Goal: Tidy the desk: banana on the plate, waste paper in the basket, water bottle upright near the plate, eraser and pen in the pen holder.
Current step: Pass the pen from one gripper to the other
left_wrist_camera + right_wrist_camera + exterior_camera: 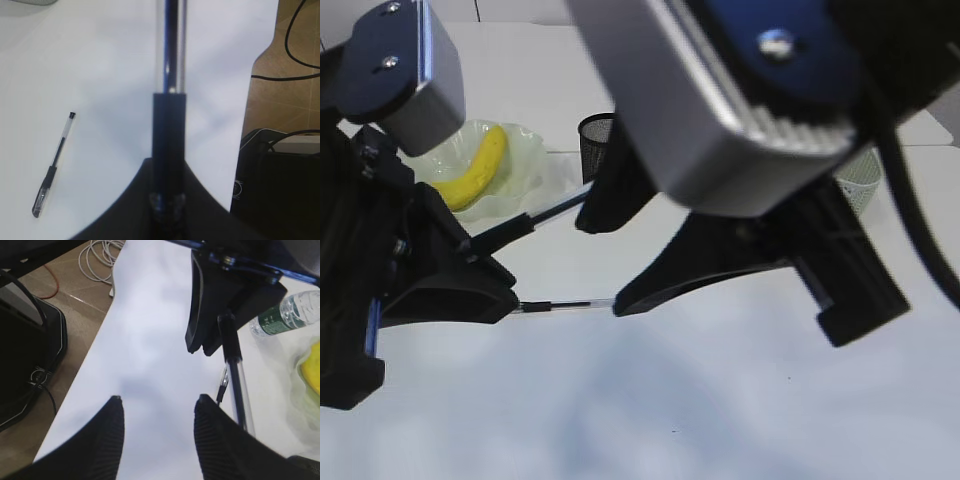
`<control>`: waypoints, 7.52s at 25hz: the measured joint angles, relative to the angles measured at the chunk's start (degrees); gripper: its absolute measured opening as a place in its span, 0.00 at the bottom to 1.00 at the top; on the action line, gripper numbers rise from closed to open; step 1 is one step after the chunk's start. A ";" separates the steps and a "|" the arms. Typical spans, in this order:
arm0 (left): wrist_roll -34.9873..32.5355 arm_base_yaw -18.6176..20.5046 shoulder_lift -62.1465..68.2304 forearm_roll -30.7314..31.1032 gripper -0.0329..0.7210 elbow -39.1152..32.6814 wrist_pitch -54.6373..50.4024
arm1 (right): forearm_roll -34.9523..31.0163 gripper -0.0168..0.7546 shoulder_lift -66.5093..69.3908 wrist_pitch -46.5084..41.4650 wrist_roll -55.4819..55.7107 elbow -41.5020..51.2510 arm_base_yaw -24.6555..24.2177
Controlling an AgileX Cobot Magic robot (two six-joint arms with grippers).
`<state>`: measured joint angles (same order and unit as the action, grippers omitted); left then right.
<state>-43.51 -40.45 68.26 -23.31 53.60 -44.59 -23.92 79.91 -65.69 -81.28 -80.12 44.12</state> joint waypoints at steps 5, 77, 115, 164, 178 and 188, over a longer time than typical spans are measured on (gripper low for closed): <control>0.00 0.00 0.00 1.66 0.09 0.00 -2.33 | 1.08 0.47 3.85 0.52 0.78 -5.31 1.33; 5.34 0.00 4.05 4.38 0.09 2.48 -6.80 | 19.01 0.46 15.00 -5.54 26.55 -14.00 7.98; 5.37 0.00 4.05 4.88 0.09 2.48 -7.73 | 20.58 0.09 14.96 -5.70 25.54 -14.10 8.07; 7.09 0.00 4.05 7.94 0.37 2.48 -6.40 | 21.56 0.09 13.84 -5.46 25.88 -14.10 8.07; 11.81 0.00 4.05 12.86 0.37 2.48 -6.40 | 23.43 0.09 13.44 -5.57 26.74 -14.10 6.40; 14.00 0.00 4.05 13.08 0.37 2.48 -6.40 | 21.93 0.09 11.98 -5.57 26.99 -14.10 -4.61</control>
<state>-29.51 -40.45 72.31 -10.23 56.08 -51.00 -1.99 91.89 -71.26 -54.28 -94.22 39.51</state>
